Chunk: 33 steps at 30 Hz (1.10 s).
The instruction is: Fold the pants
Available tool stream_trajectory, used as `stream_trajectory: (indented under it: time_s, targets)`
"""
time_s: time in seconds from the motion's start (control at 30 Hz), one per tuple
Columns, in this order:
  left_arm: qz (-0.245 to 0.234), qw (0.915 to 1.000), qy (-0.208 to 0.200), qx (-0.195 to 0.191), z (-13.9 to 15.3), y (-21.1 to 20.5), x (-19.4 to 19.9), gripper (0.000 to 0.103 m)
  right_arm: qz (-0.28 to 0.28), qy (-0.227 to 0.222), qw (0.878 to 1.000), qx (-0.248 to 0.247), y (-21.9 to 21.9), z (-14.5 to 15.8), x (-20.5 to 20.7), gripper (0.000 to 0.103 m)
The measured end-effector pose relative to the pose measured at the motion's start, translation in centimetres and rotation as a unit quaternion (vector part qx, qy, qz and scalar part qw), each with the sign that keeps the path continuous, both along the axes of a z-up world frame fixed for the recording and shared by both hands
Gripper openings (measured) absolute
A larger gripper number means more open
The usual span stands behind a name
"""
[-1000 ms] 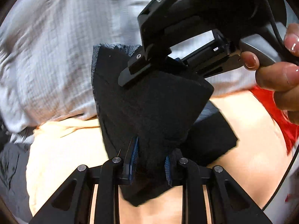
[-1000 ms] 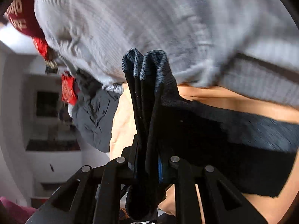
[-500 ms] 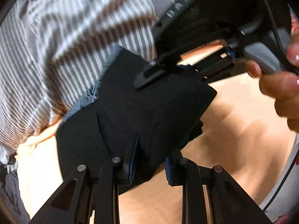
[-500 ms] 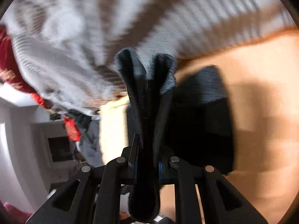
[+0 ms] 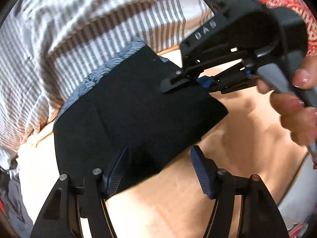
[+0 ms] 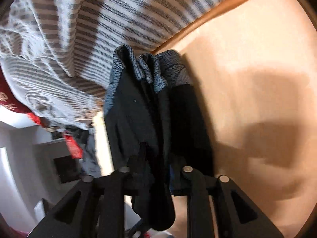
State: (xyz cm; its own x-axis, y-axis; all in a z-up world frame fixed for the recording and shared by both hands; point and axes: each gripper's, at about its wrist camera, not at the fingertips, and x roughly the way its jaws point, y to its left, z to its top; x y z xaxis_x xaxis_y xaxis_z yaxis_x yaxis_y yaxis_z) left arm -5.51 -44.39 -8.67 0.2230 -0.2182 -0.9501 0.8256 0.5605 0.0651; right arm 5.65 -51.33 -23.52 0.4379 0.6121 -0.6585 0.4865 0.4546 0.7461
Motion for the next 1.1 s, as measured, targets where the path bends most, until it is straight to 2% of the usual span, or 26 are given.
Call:
stream_trajectory:
  time_s: [0.03,0.1,0.2,0.23,0.27,0.3,0.33,0.47,0.57,0.67,0.77,0.9,1.0,1.1]
  targets:
    - [0.005,1.0,0.0,-0.003,0.4,0.6,0.3,0.066,-0.004,0.004,1.0,-0.003,-0.2,0.2,-0.2,0.029]
    - [0.032,0.9994,0.002,-0.011,1.2,2.2,1.5,0.066,-0.011,0.014,1.0,-0.02,-0.8,1.1,-1.0,0.042]
    - [0.101,0.9948,0.002,-0.015,1.7,4.8,5.1,0.066,-0.015,0.033,0.995,-0.088,-1.5,3.0,-2.2,0.046]
    - [0.121,0.9925,0.002,-0.015,1.7,5.4,6.2,0.066,-0.016,0.037,0.994,-0.101,-1.7,3.6,-2.7,0.045]
    - [0.144,0.9895,0.002,-0.012,1.5,6.1,7.6,0.066,-0.019,0.045,0.991,-0.122,-1.7,4.5,-3.2,0.038]
    - [0.17,0.9854,0.005,-0.009,1.3,7.0,8.9,0.066,-0.02,0.046,0.99,-0.133,-1.6,5.1,-3.3,0.025]
    - [0.189,0.9819,0.009,-0.008,1.0,7.6,10.0,0.066,-0.02,0.044,0.989,-0.141,-1.6,5.7,-3.5,0.021]
    - [0.238,0.9706,0.036,-0.008,-0.5,9.3,12.6,0.066,0.017,0.014,0.985,-0.173,1.1,8.3,-2.8,0.02]
    - [0.244,0.9677,0.064,0.005,-2.6,9.3,12.8,0.066,0.088,0.022,0.972,-0.216,4.7,8.0,-1.3,0.02]
    - [0.235,0.969,0.075,0.009,-3.9,9.2,11.5,0.066,0.111,0.063,0.964,-0.233,5.7,5.5,-1.8,0.02]
    - [0.224,0.9726,0.06,0.009,-4.1,8.9,10.4,0.07,0.101,0.095,0.965,-0.224,5.4,3.2,-2.9,0.02]
    - [0.23,0.9705,0.071,0.004,-4.2,9.1,10.5,0.07,0.087,0.138,0.963,-0.217,4.8,1.1,-4.3,0.02]
    - [0.231,0.9696,0.08,0.001,-4.1,9.4,10.6,0.071,0.076,0.138,0.963,-0.219,4.6,1.5,-5.1,0.02]
    - [0.23,0.9701,0.077,0.003,-4.0,9.0,10.6,0.071,0.057,0.125,0.962,-0.234,4.1,3.5,-5.7,0.02]
